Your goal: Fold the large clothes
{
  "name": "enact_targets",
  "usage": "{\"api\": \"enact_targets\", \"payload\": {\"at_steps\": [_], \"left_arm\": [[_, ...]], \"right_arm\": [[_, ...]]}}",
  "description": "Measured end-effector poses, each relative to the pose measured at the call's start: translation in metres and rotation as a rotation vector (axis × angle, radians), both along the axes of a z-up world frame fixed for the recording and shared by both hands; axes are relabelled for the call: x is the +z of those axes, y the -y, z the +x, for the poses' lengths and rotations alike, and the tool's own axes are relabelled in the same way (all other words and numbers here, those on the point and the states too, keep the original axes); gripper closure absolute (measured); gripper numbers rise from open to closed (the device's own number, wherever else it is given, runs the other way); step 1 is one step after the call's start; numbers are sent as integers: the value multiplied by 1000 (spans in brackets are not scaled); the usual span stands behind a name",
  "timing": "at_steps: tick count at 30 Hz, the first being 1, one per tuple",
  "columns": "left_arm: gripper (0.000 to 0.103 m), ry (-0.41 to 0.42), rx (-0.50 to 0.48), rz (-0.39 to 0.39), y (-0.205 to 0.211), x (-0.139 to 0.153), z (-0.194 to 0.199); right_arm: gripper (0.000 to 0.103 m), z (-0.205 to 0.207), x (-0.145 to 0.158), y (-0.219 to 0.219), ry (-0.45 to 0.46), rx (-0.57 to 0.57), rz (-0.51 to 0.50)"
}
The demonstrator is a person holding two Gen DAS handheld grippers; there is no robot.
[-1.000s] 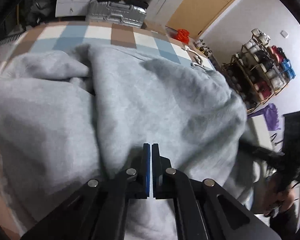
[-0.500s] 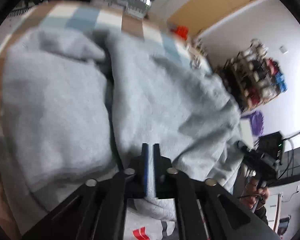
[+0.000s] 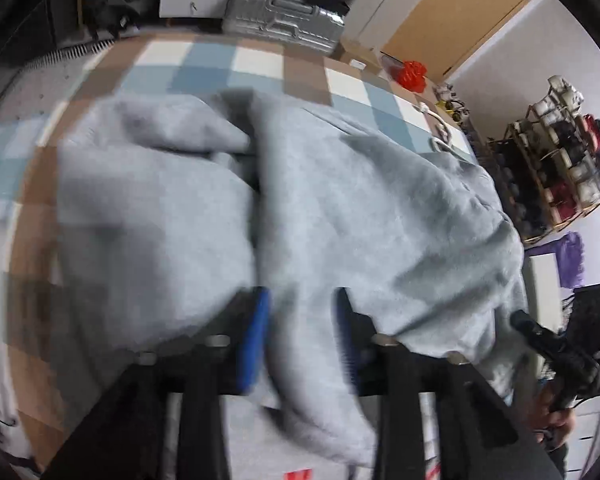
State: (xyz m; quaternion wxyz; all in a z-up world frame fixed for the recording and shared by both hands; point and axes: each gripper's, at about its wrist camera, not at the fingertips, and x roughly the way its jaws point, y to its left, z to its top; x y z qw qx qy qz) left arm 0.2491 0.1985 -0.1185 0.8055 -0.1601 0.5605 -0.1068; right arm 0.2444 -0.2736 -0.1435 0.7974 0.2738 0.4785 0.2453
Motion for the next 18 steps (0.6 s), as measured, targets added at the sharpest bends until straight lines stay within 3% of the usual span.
{"api": "enact_targets", "payload": {"at_steps": [1, 2, 13, 15, 16, 17, 18], "left_arm": [[27, -16, 2, -40, -6, -4, -1], [23, -23, 4, -81, -10, -7, -2], [25, -28, -22, 51, 30, -15, 13], [50, -25, -46, 111, 42, -12, 10], [74, -40, -74, 173, 50, -13, 8], [84, -46, -104, 198, 56, -15, 7], [84, -33, -130, 220, 63, -16, 6]], "right_arm": [[92, 0, -1, 0, 1, 2, 0], [92, 1, -1, 0, 0, 3, 3], [92, -2, 0, -1, -5, 7, 12], [92, -2, 0, -2, -4, 10, 10], [92, -2, 0, -2, -3, 12, 7], [92, -2, 0, -3, -1, 13, 1], [92, -2, 1, -3, 2, 16, -5]]}}
